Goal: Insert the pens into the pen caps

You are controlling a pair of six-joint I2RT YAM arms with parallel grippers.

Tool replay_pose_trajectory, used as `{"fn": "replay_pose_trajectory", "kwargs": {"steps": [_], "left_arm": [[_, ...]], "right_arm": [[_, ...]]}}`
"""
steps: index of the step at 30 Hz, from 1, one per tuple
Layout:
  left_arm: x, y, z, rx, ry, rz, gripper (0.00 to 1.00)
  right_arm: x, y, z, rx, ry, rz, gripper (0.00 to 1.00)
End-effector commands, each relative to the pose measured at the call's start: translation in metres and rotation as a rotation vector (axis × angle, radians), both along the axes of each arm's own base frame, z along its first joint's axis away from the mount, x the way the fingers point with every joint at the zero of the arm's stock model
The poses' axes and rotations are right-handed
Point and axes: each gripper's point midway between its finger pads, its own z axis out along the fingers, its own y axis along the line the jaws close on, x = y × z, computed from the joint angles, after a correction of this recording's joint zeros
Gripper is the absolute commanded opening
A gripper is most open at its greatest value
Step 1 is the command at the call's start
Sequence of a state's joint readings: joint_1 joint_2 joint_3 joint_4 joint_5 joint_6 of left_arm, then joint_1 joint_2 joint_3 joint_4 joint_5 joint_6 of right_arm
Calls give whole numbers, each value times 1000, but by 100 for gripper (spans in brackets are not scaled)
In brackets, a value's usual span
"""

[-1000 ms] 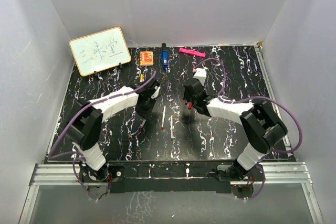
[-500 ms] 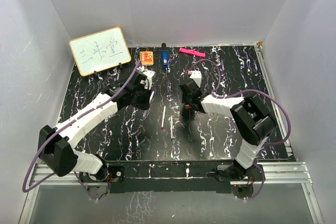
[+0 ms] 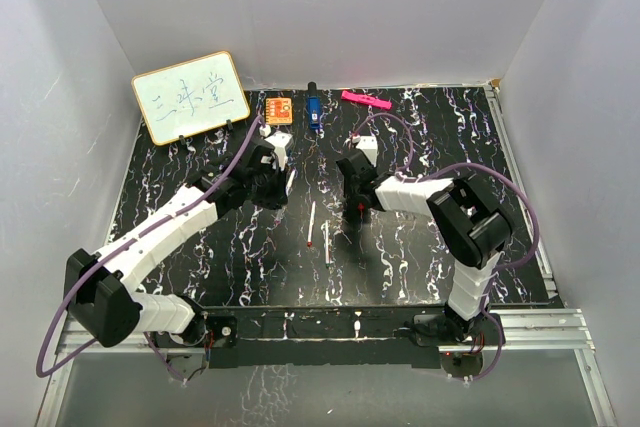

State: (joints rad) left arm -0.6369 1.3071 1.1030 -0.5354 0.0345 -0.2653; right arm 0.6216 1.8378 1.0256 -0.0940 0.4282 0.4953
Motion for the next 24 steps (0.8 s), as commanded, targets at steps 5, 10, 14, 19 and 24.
{"fn": "replay_pose_trajectory", "kwargs": {"steps": [5, 10, 14, 19, 24], "left_arm": [[0, 0, 9, -36, -25, 10, 0], [1, 1, 11, -37, -32, 16, 0], [3, 2, 13, -35, -43, 22, 0], [4, -1, 8, -43, -38, 11, 0], [1, -10, 0, -83, -19, -8, 0]], "right_arm": [[-3, 2, -9, -37, 41, -1, 30], [-16, -2, -18, -62, 94, -2, 19], [-30, -3, -24, -95, 142, 18, 5], [-30, 6, -14, -83, 126, 57, 0], [0, 20, 28, -45, 0, 53, 0]]}}
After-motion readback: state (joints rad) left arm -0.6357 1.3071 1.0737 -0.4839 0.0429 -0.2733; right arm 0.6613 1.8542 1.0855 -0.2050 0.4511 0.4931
